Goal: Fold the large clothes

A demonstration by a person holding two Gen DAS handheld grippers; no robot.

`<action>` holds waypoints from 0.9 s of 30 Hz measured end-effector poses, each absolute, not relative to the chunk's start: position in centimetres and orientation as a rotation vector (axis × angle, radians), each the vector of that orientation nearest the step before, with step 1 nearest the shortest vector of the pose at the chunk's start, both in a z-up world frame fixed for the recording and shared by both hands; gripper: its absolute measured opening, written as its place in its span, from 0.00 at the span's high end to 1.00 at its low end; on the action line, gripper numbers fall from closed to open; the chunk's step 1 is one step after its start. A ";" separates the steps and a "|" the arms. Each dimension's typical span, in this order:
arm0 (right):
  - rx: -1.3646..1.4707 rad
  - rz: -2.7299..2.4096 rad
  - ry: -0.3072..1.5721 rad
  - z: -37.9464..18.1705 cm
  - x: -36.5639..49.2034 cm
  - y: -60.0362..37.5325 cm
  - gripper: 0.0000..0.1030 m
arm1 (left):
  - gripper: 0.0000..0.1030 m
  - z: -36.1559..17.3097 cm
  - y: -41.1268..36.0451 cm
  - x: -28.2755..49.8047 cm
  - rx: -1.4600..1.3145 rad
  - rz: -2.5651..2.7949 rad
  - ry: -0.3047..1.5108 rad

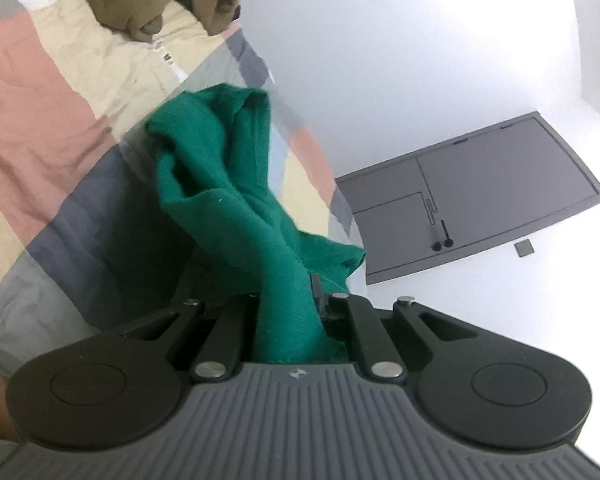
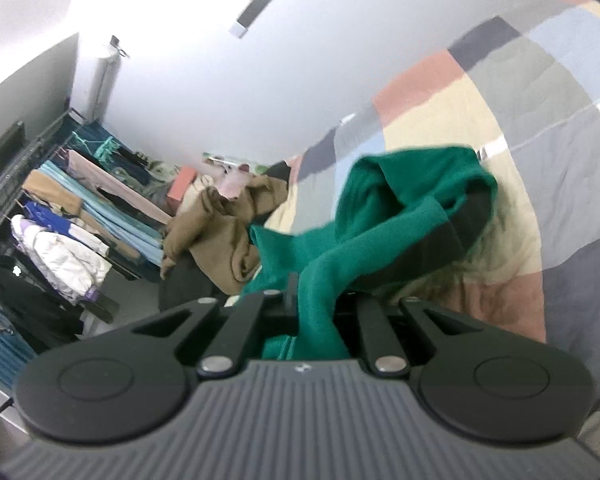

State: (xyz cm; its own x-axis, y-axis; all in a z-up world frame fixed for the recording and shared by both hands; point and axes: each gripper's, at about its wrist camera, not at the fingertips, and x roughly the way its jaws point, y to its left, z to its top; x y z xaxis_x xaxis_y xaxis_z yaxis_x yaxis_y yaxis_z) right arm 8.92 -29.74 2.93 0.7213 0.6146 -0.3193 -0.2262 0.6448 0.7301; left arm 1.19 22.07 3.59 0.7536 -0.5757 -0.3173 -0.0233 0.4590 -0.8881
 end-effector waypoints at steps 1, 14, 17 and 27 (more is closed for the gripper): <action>0.718 0.513 0.591 3.0 8.9 -29.7 0.91 | 0.91 3.8 22.1 1.2 -1.046 -0.372 0.652; 0.866 0.337 0.595 3.7 20.2 -30.2 0.91 | 0.90 5.9 24.6 14.2 -1.065 -0.270 0.563; 0.914 0.271 0.591 2.8 25.0 -30.6 0.91 | 0.89 5.9 24.6 18.8 -1.016 -0.219 0.552; 0.978 0.140 0.681 -7.2 37.1 -30.8 0.91 | 0.89 -1.8 25.5 32.6 -0.945 -0.142 0.627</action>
